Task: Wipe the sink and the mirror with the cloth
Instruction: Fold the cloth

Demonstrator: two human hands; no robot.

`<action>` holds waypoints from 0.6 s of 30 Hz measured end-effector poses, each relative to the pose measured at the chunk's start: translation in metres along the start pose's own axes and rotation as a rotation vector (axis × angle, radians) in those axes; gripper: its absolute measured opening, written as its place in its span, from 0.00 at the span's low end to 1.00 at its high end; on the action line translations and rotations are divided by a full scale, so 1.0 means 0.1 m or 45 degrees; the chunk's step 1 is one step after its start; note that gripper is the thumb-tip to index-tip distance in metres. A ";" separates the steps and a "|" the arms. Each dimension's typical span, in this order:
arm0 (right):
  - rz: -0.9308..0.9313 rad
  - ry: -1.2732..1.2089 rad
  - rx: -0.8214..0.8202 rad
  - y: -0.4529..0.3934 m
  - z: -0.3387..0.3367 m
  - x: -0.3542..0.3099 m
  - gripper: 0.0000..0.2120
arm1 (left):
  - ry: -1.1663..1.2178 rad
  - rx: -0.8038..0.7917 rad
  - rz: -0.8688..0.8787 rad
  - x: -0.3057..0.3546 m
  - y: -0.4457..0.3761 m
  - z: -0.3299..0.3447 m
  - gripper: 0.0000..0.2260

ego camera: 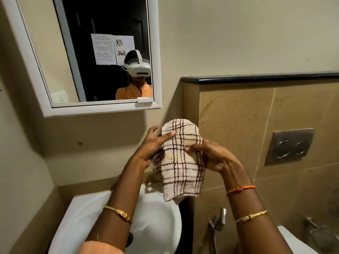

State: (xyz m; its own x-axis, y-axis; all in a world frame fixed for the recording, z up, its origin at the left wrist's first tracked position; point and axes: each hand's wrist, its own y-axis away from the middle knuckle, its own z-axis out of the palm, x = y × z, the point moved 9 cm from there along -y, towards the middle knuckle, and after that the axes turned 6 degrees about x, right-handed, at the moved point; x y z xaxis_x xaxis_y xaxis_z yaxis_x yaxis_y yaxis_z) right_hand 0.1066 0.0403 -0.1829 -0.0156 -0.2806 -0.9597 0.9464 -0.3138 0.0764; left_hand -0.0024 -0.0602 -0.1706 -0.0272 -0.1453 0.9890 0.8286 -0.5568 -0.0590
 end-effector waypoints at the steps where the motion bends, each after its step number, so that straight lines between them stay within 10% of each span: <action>1: 0.005 0.051 0.006 -0.01 -0.01 -0.03 0.12 | 0.033 -0.031 -0.066 -0.14 0.05 -0.01 0.37; 5: 0.017 0.190 0.044 -0.10 0.00 -0.12 0.11 | 0.327 -0.462 -0.452 -0.62 0.36 0.25 0.32; 9: -0.057 0.192 0.046 -0.21 0.02 -0.33 0.16 | 0.409 -0.385 -0.535 -0.68 0.31 0.34 0.30; 12: -0.201 0.294 0.218 -0.20 -0.13 -0.61 0.25 | 0.350 -0.227 -0.312 -0.37 0.23 0.26 0.19; 15: -0.440 0.423 0.286 -0.06 -0.19 -0.97 0.34 | 0.245 -0.139 -0.019 0.08 0.17 0.22 0.41; 18: -0.551 0.669 0.140 0.10 -0.04 -1.22 0.28 | 0.082 -0.022 0.217 0.60 0.11 0.25 0.42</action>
State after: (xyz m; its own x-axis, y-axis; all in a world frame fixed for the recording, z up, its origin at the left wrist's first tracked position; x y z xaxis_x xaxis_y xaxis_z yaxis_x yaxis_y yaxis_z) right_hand 0.1193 0.0748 -0.0659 -0.2000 0.3593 -0.9116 0.8515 -0.3965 -0.3431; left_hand 0.0194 -0.0543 -0.1081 0.0763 -0.2902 0.9539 0.8146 -0.5336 -0.2275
